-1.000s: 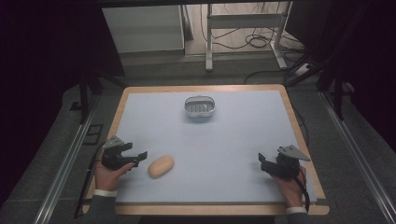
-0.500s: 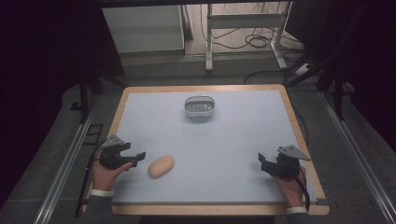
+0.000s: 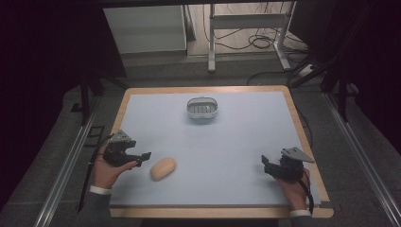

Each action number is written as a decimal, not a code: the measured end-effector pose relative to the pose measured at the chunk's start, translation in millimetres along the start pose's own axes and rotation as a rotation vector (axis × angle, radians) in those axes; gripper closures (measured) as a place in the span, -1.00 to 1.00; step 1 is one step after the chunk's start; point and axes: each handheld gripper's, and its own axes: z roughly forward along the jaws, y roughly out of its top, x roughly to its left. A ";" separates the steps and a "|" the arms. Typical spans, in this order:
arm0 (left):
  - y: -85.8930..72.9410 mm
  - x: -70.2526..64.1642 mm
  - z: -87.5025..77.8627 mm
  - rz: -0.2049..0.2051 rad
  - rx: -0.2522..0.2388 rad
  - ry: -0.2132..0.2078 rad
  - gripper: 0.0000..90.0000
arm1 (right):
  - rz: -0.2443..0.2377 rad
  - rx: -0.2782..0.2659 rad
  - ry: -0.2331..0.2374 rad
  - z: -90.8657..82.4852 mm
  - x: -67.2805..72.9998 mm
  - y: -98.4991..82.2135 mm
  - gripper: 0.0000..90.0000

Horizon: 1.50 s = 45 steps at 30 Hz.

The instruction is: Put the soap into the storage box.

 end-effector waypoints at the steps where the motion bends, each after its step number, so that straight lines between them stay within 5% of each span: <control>1: 0.0 0.0 0.0 0.000 0.000 0.000 -0.59 | 0.000 0.000 0.000 0.0 0.0 0.0 -0.71; 18: 16.9 -19.1 11.1 0.113 0.083 -0.034 -0.59 | -0.018 -0.003 -0.003 -0.4 2.2 -0.3 -0.71; 45: 14.2 -44.6 36.4 0.191 0.204 -0.086 -0.59 | -0.021 0.002 -0.009 0.3 2.5 -0.1 -0.71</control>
